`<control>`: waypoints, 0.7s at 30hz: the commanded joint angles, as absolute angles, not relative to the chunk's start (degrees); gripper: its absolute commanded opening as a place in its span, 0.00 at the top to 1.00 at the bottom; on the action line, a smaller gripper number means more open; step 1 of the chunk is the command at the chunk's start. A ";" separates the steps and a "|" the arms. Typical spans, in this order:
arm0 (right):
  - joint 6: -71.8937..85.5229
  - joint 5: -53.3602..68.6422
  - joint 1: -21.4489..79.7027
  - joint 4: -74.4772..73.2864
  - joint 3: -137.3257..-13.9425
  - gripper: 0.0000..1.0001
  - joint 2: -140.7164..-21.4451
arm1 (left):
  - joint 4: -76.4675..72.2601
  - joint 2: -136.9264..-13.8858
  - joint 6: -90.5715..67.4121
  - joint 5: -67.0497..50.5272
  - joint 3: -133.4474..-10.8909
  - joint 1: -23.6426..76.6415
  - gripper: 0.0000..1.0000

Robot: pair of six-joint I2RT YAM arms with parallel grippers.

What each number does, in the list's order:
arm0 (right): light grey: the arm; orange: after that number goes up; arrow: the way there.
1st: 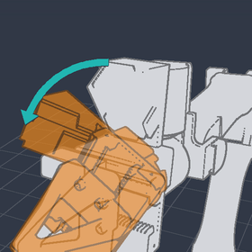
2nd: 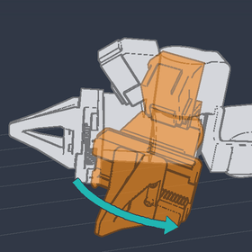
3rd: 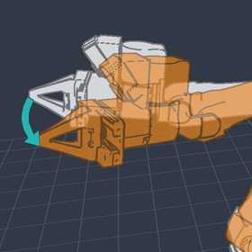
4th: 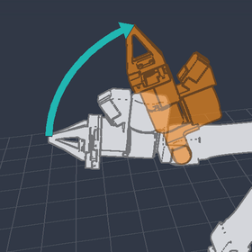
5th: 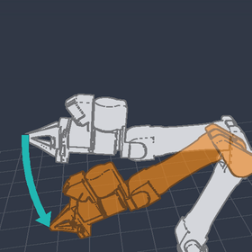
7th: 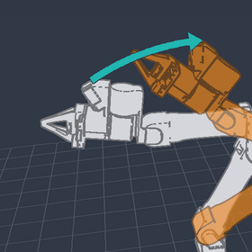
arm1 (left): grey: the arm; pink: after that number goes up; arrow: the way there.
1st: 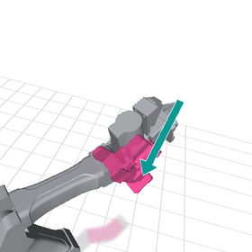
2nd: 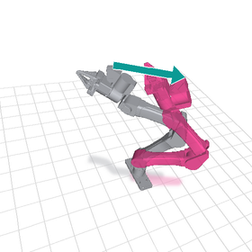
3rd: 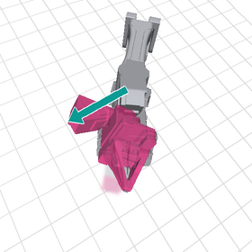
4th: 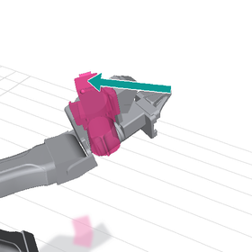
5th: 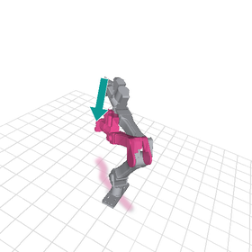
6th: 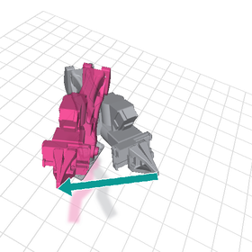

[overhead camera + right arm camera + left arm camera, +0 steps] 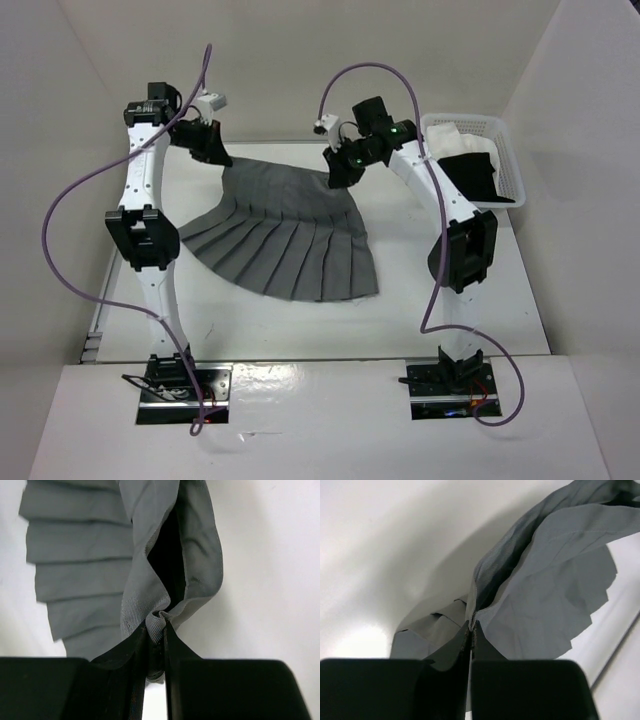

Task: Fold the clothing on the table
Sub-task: Fold the skirt

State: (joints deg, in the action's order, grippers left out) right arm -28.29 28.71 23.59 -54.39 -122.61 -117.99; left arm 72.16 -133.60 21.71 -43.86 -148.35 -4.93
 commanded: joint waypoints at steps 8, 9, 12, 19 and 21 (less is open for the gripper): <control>-37.70 35.76 23.81 -70.92 -114.00 1.00 -113.82 | 74.09 -118.32 36.29 -48.87 -118.59 -8.43 1.00; -38.92 36.55 23.82 -72.06 -113.99 1.00 -113.82 | 74.09 -117.52 37.08 -47.74 -116.56 -8.44 1.00; -39.29 38.85 25.39 -74.44 -112.42 1.00 -113.21 | 74.09 -114.97 39.63 -44.93 -109.18 -8.44 1.00; -41.65 44.82 35.65 -74.44 -103.56 1.00 -113.03 | 74.09 -113.29 42.36 -40.88 -99.33 -8.44 1.00; -42.36 45.43 38.57 -74.44 -101.96 1.00 -114.34 | 74.09 -113.29 42.97 -40.00 -98.00 -8.44 1.00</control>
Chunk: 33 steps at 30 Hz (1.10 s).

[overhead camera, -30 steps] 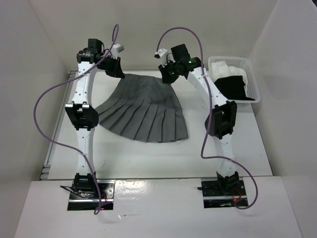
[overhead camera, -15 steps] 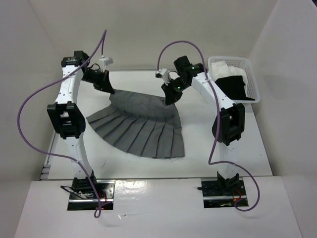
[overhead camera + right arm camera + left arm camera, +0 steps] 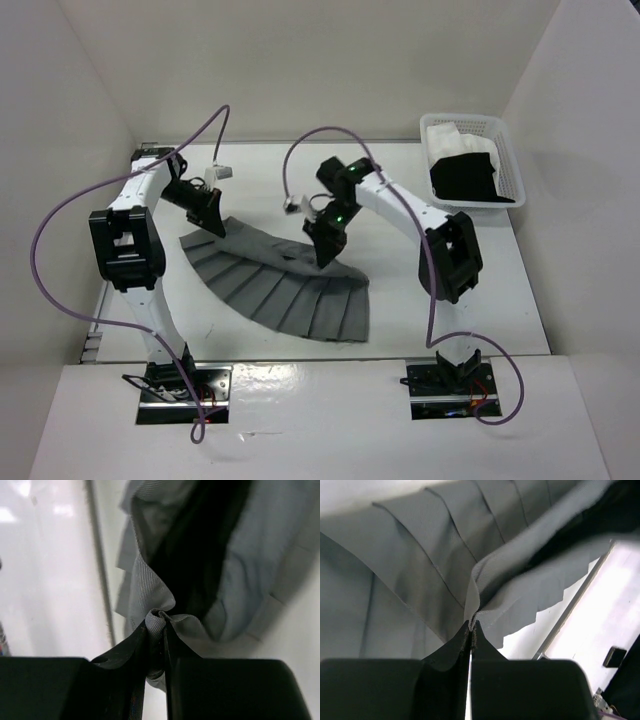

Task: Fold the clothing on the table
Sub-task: Fold the skirt

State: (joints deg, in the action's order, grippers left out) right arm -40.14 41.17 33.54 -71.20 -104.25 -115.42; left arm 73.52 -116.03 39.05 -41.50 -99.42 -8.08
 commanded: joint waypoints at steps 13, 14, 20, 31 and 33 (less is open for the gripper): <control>-42.98 46.14 41.74 -74.44 -103.45 1.00 -118.92 | 74.09 -113.99 44.03 -36.30 -96.59 -10.20 1.00; -43.50 46.14 42.79 -74.44 -102.84 1.00 -119.53 | 74.09 -113.99 44.03 -36.30 -96.59 -10.20 1.00; -45.52 47.81 47.10 -74.44 -103.53 1.00 -121.81 | 74.09 -114.52 44.03 -35.77 -97.12 -10.72 0.95; -46.58 47.81 53.43 -74.44 -105.03 0.62 -122.96 | 74.09 -112.59 45.44 -36.83 -96.06 -12.83 0.54; -46.58 47.81 54.22 -74.44 -105.03 0.59 -122.34 | 74.09 -111.97 45.96 -36.83 -95.54 -13.53 0.47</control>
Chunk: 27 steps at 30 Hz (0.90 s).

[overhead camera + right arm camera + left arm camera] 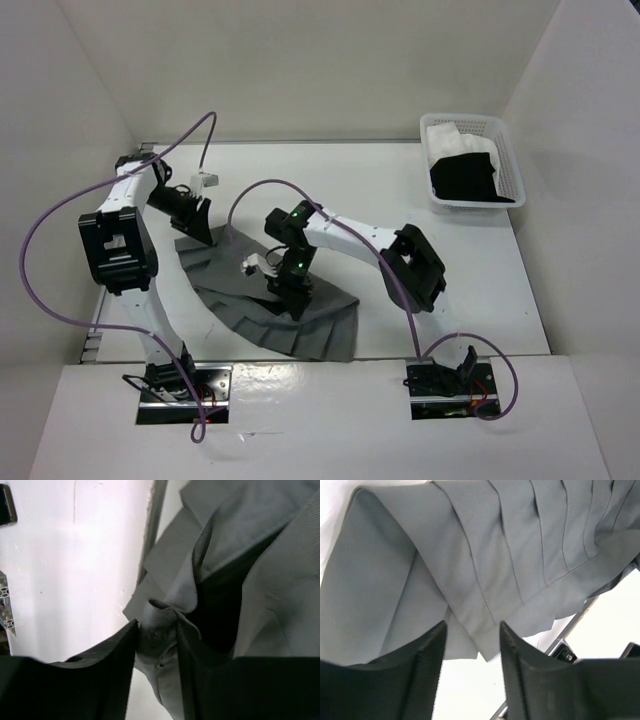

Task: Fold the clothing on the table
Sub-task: Fold the skirt

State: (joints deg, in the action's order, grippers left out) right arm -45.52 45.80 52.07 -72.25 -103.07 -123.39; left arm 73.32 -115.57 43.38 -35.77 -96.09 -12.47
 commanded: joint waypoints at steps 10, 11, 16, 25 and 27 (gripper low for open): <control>-46.06 44.66 56.25 -74.44 -105.03 0.40 -119.09 | 74.09 -112.50 46.67 -39.02 -94.22 -16.96 0.42; -46.05 43.87 56.25 -74.44 -105.03 0.39 -118.13 | 74.09 -113.11 46.15 -39.02 -94.83 -16.96 0.41; -40.80 41.58 51.16 -71.90 -106.17 0.28 -118.82 | 73.05 -114.25 42.91 -39.55 -97.20 -16.96 0.41; -29.72 34.72 48.60 -59.60 -95.89 0.08 -120.58 | 59.25 -110.49 30.59 -30.86 -87.11 -13.46 0.35; -29.71 35.50 48.60 -60.20 -95.36 0.08 -122.25 | 57.93 -109.96 28.92 -29.27 -85.08 -12.83 0.35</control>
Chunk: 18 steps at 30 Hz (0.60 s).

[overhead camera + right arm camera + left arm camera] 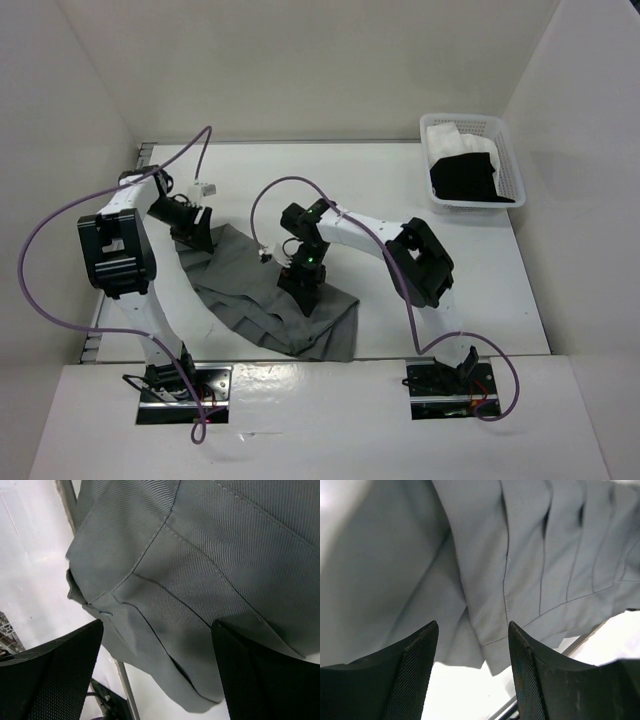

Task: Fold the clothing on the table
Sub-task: Fold the skirt

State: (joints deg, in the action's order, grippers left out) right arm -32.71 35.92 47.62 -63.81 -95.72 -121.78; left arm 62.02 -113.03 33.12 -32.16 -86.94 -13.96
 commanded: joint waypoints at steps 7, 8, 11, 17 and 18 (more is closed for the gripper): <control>-28.92 39.46 48.60 -62.15 -95.36 0.00 -127.87 | 55.20 -109.95 26.72 -26.38 -83.41 -12.83 0.35; -28.39 38.33 48.60 -61.53 -95.36 0.01 -127.88 | 55.20 -109.95 26.72 -26.37 -83.41 -12.83 0.35; -24.37 32.80 47.99 -58.20 -95.36 0.00 -130.68 | 54.67 -109.95 25.31 -24.96 -83.41 -12.83 0.35; -21.80 27.17 41.16 -56.78 -99.56 0.00 -131.75 | 54.14 -110.48 23.55 -23.82 -86.39 -12.83 0.35; -21.80 26.03 39.91 -56.78 -100.54 0.00 -132.27 | 54.14 -111.17 23.03 -23.82 -86.40 -12.83 0.35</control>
